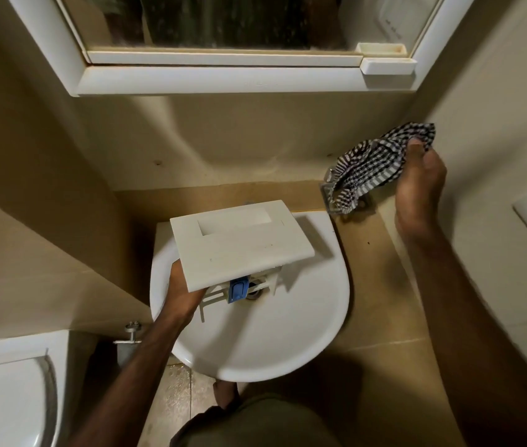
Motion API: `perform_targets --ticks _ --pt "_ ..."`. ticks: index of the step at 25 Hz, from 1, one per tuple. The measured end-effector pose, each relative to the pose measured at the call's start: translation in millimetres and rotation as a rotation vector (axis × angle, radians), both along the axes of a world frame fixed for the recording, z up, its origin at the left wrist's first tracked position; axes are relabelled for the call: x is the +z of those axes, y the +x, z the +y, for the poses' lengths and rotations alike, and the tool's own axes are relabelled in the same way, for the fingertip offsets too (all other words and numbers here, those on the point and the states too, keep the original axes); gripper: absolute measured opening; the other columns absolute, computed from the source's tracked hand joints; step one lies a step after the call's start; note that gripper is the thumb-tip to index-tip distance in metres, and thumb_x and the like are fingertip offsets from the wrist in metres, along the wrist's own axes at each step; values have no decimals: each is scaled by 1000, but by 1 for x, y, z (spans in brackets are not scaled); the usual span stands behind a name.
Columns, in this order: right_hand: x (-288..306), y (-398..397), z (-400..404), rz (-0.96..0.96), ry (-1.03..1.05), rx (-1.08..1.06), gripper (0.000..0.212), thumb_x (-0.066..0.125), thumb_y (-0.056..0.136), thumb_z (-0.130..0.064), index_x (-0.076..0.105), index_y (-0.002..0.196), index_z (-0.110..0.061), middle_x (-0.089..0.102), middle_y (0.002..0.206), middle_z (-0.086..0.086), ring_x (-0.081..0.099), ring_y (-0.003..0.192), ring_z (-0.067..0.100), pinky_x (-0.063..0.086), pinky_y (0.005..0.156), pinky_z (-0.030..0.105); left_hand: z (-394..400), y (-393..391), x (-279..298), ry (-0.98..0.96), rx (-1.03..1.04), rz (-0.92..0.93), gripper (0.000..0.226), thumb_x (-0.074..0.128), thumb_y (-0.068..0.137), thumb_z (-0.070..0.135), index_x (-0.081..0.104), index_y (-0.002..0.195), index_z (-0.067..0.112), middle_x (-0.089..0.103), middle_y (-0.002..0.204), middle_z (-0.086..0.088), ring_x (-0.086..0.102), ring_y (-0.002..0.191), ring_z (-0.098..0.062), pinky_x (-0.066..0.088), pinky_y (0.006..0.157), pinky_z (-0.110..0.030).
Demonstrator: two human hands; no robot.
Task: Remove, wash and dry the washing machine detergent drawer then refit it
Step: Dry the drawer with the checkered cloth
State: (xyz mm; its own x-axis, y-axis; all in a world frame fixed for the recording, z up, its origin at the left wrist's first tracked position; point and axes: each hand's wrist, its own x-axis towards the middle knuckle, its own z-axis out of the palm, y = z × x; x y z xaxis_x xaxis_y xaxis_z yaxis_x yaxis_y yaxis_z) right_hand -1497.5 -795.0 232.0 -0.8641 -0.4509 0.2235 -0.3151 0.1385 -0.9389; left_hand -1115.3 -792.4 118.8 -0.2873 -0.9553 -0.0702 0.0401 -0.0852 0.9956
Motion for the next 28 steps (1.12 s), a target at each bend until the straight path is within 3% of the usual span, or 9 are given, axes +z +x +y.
perform_targets --ticks 3,7,11,14,18,20,22,25,28 --pt "27 23 15 56 -9 86 35 54 95 -54 68 85 -24 72 87 -7 65 82 13 57 84 46 3 3 0 -17 -7 -16 27 73 69 40 76 93 50 77 97 13 70 94 -10 53 94 -62" --pt "51 82 26 101 -49 316 34 56 100 -42 67 92 -10 68 86 4 60 79 12 56 77 42 8 7 0 -60 -34 -46 29 72 70 41 74 96 54 77 100 16 71 96 -7 56 92 -53" --pt "52 138 29 -287 -38 753 17 54 104 -23 69 111 -18 77 108 4 74 101 20 62 89 41 10 8 1 -104 -51 -54 30 73 72 41 73 98 54 76 103 15 71 97 -7 59 87 -39" --pt "28 162 25 -473 140 813 20 49 106 -12 66 115 -20 75 113 2 72 108 22 59 96 54 12 9 1 -105 -34 -8 30 77 70 44 74 99 52 77 101 15 71 95 -5 59 83 -27" --pt "0 174 32 103 287 629 49 56 95 -2 59 138 -25 60 133 -9 60 114 4 53 89 18 12 12 -2 -88 -27 -17 31 80 69 45 75 99 37 76 97 15 70 91 -5 59 79 -26" --pt "-5 180 37 483 235 493 49 54 93 -13 64 140 -25 61 136 -7 56 123 10 46 97 24 8 13 -8 -110 -33 -78 29 75 75 29 72 99 15 75 89 8 68 83 -8 57 72 -35" --pt "-8 192 35 462 297 569 52 45 96 -37 65 141 -21 59 147 -3 50 137 15 36 117 35 9 10 -8 -123 -36 -70 32 74 77 21 68 97 -3 73 86 -1 66 79 -14 54 69 -36" --pt "-23 216 30 519 472 612 76 44 92 -67 59 146 -16 54 155 3 48 143 18 35 120 41 11 0 2 -94 -64 -31 22 73 74 22 65 90 9 73 75 15 63 67 4 50 62 -15" --pt "-31 241 31 691 330 680 60 55 97 -56 63 141 -17 61 148 1 56 134 19 41 114 43 10 -2 4 -95 -32 -15 35 83 70 35 64 91 14 72 78 14 63 70 6 50 61 -14"
